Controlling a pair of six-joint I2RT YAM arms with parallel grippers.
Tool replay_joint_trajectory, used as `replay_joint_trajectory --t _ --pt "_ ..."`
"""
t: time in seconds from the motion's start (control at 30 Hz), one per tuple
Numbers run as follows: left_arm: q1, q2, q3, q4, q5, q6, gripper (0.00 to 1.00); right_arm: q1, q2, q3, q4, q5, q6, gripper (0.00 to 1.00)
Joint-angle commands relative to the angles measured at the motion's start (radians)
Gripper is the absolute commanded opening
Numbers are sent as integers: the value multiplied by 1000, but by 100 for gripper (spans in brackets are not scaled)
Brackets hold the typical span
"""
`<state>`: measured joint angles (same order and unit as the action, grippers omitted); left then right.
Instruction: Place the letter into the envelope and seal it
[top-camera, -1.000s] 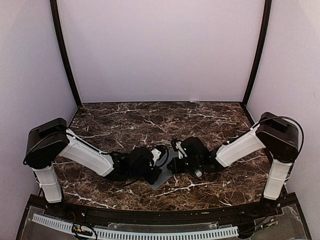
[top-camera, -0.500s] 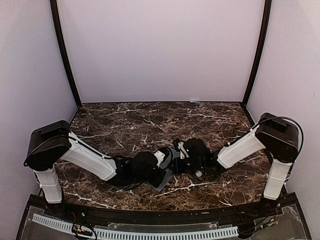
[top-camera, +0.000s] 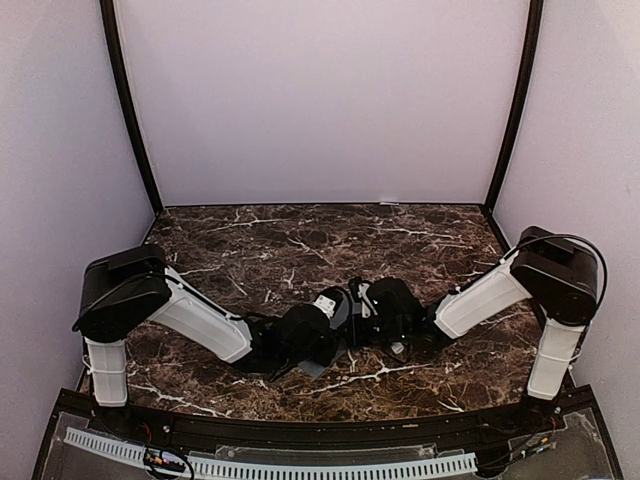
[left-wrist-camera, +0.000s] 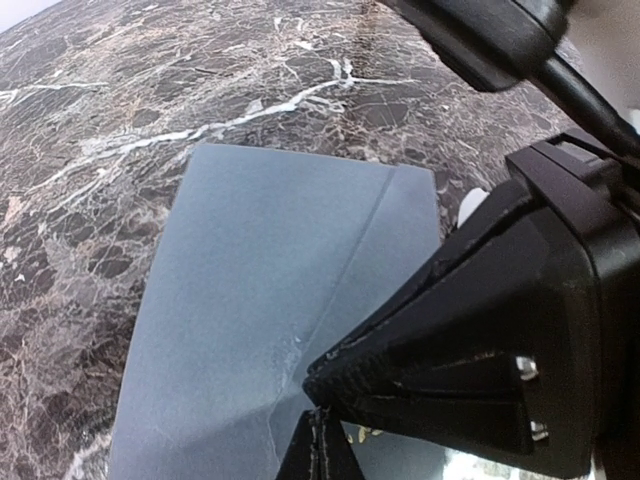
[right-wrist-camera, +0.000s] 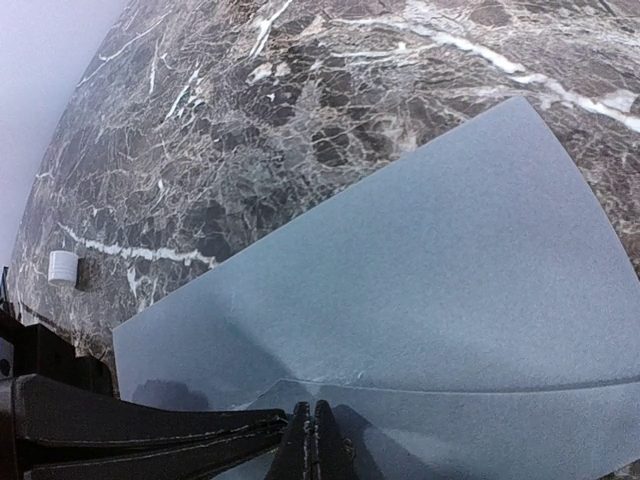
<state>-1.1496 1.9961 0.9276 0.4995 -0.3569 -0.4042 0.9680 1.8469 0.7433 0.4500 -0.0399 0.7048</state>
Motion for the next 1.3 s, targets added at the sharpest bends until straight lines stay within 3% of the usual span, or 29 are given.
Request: replay_joint_trajectory --t 0.0,0.23,0.43,0.97,1.27 --pt "4 27 24 -67 5 -14 1 19 5 -24 -63 -4 13 0" --pt "4 -11 38 -218 20 -12 1 20 -22 -19 -109 24 18 0" --pt "4 -75 -15 -256 35 -5 1 22 -43 -8 -113 -1 14 0" --pt "5 -71 -35 -254 43 13 0 32 24 120 -176 -25 -20 0" --pt "5 -71 -33 -261 37 10 0 -17 28 82 -220 47 -13 0"
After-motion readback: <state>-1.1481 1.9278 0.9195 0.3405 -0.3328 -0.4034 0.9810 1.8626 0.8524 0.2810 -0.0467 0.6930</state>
